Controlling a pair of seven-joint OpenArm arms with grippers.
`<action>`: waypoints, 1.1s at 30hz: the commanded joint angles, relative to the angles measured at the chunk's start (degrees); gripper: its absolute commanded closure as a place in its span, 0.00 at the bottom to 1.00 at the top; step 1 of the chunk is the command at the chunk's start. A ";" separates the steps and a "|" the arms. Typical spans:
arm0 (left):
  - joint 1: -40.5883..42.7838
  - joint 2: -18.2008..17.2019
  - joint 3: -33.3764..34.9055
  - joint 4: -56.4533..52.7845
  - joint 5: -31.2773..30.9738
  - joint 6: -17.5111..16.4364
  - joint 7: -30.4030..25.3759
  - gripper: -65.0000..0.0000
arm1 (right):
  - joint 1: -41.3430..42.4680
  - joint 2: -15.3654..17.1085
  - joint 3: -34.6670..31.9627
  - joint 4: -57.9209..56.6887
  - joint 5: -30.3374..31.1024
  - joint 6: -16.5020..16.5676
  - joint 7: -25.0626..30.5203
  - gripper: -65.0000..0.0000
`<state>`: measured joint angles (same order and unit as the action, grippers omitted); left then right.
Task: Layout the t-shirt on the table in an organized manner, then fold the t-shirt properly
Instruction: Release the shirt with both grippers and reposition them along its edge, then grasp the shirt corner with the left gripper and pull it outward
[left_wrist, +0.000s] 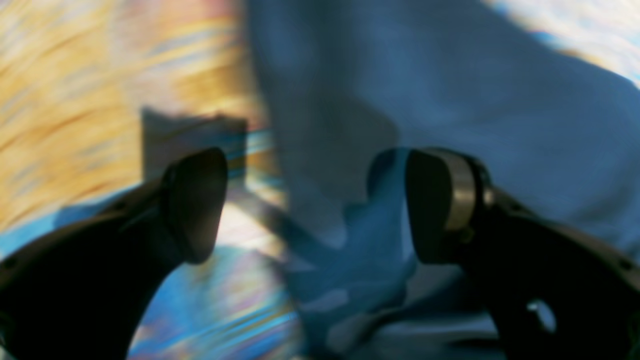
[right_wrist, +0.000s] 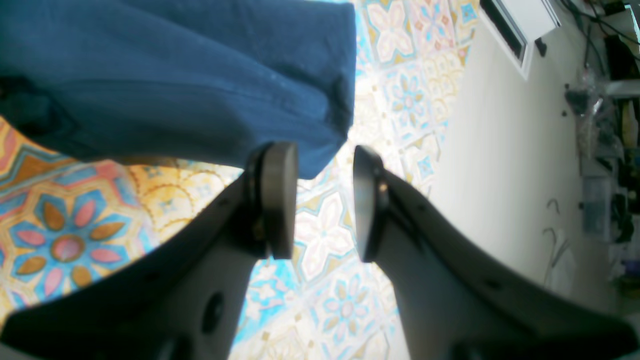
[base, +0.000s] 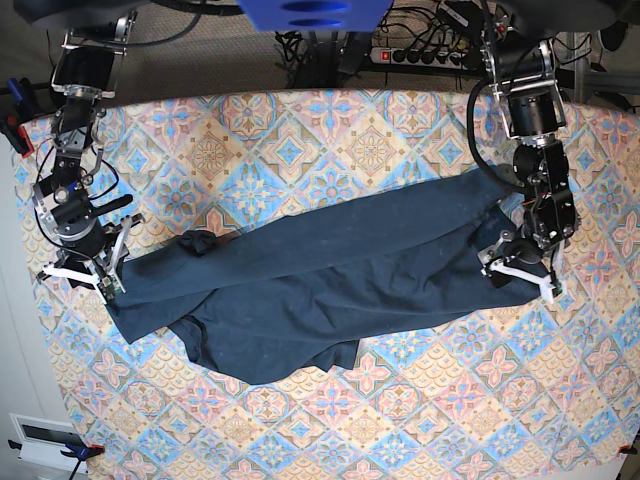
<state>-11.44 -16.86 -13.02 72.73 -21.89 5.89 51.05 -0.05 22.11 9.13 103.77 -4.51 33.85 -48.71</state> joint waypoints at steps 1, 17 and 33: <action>-2.05 -0.94 2.16 0.55 0.31 0.22 -1.42 0.16 | 0.54 0.97 0.59 1.07 -0.28 -0.48 0.93 0.73; -17.09 -7.01 10.16 -18.79 0.13 0.48 -17.24 1.00 | 0.36 1.06 0.76 2.21 -0.28 -0.48 1.10 0.73; -34.32 -8.24 32.58 -28.38 3.91 9.89 -20.41 0.50 | -2.10 0.88 0.33 3.97 -0.28 -0.31 0.84 0.73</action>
<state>-43.99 -23.62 19.99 43.77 -19.16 15.33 32.27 -2.28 22.13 9.21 106.96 -4.71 33.71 -48.18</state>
